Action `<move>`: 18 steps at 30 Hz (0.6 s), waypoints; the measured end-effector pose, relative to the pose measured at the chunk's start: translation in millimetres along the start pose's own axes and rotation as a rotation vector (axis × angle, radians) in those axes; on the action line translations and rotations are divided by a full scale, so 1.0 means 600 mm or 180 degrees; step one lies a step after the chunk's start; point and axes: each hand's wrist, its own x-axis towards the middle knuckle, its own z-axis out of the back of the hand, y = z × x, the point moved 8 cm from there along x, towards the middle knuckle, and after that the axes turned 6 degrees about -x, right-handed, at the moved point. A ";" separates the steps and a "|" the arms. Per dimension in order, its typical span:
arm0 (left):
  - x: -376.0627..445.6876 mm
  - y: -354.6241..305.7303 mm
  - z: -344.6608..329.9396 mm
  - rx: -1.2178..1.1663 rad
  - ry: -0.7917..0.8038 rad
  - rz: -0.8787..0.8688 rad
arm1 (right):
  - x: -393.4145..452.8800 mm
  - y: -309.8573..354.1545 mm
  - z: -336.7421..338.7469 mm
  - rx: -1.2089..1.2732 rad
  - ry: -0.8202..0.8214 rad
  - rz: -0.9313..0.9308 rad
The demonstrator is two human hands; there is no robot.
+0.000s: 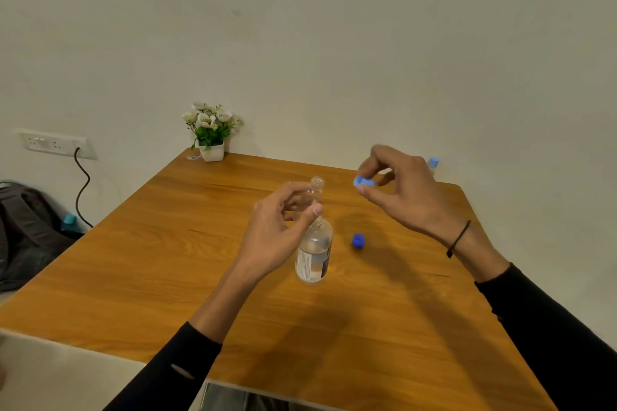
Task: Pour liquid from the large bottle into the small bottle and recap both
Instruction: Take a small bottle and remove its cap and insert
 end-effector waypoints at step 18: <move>-0.041 0.176 0.034 -0.0044 0.0107 0.0863 | -0.154 -0.272 -0.205 -0.0300 0.0463 -0.1628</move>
